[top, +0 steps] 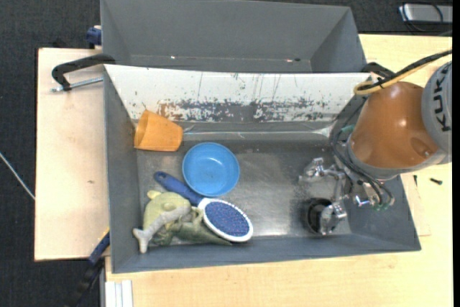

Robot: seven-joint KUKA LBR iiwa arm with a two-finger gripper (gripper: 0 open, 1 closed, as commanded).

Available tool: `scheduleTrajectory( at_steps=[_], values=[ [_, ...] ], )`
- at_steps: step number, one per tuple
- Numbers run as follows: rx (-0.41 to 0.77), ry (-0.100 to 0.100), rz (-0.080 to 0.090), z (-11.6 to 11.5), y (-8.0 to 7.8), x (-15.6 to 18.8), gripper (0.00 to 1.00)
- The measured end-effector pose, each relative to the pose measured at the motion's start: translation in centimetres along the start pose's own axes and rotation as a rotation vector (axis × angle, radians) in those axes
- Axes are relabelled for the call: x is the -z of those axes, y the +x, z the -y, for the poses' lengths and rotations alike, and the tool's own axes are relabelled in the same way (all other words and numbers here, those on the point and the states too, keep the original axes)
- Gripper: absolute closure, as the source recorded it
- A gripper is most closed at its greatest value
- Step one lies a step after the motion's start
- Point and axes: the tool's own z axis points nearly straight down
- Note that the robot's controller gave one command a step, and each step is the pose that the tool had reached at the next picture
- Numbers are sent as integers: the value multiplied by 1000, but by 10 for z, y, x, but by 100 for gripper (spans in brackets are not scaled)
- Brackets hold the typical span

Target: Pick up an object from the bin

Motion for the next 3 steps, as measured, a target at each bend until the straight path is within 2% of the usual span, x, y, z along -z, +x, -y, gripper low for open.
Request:
scheduleTrajectory(
  at_steps=[1,2,3],
  values=[
    [0,0,-2,1,0,3,100],
    [324,3,9,-7,-4,123,100],
    [640,7,8,55,-17,192,100]
  ],
)
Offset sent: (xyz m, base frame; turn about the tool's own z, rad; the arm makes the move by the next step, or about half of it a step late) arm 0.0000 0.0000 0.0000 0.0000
